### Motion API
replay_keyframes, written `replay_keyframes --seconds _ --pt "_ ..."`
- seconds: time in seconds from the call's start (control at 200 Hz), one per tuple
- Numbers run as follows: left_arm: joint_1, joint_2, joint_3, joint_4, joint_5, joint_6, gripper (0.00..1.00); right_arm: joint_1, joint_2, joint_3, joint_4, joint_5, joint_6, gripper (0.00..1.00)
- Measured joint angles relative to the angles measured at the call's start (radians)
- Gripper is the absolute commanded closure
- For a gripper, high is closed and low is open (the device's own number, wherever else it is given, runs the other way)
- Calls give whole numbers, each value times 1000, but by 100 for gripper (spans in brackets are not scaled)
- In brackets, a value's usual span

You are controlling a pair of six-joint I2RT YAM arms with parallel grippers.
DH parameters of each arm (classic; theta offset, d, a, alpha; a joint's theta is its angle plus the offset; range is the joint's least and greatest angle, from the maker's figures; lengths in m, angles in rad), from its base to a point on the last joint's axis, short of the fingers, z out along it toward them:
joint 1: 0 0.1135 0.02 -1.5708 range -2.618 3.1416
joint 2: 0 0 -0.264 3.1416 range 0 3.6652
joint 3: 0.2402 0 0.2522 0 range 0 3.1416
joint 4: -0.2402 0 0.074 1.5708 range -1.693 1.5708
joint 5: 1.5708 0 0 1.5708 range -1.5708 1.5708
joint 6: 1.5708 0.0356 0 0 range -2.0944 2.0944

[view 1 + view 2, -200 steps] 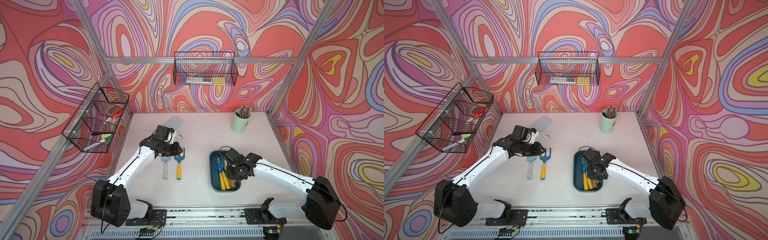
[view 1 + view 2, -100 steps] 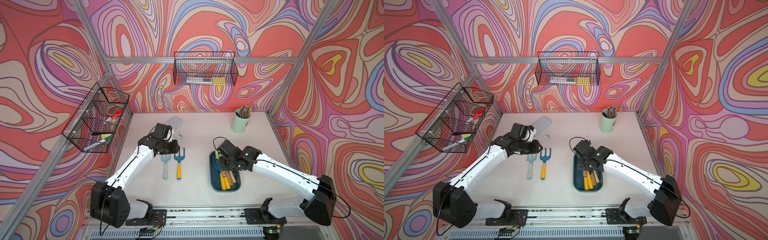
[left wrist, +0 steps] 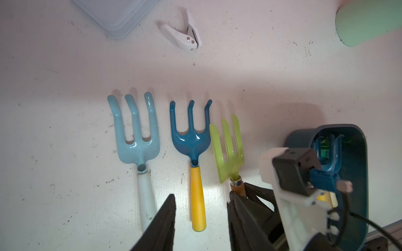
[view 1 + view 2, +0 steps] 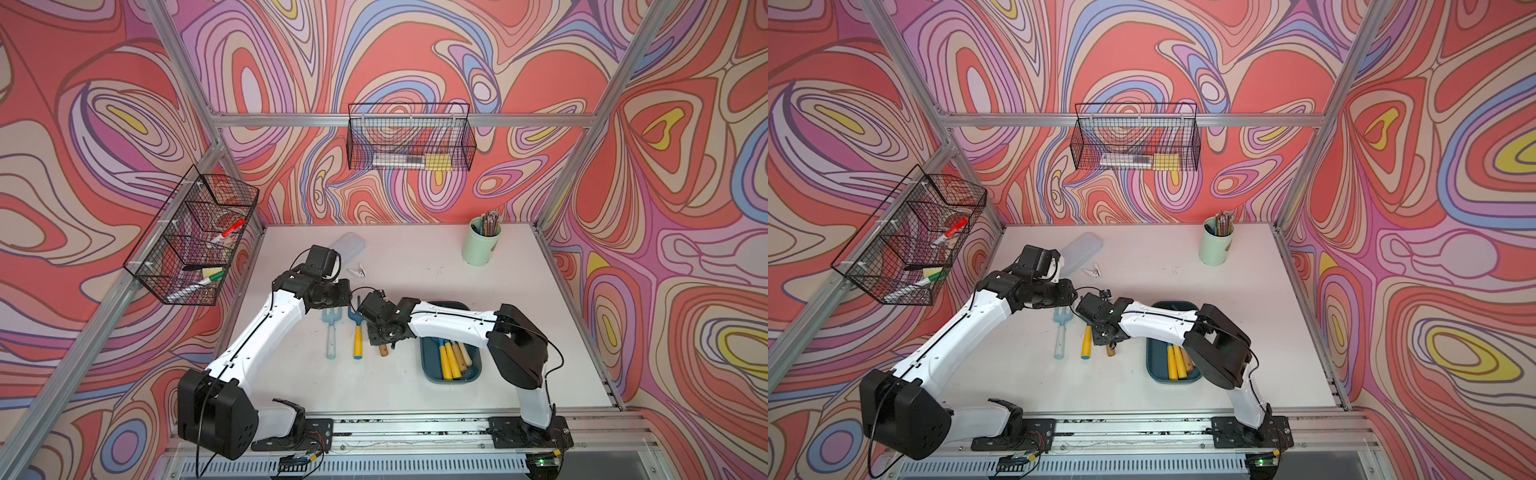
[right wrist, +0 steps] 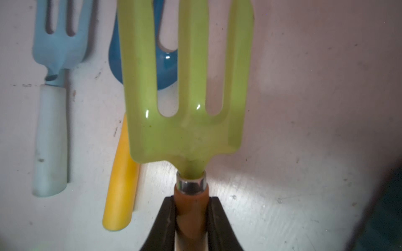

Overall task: Take the hand rake out of the storage box
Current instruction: Place the rake at the center of the board.

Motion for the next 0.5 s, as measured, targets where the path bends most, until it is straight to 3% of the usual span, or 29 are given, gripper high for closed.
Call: replay_keyframes --seconds 0.501 --pt "69 -38 -19 -19 -23 -27 56 -27 -23 -95 76 -7 145 100"
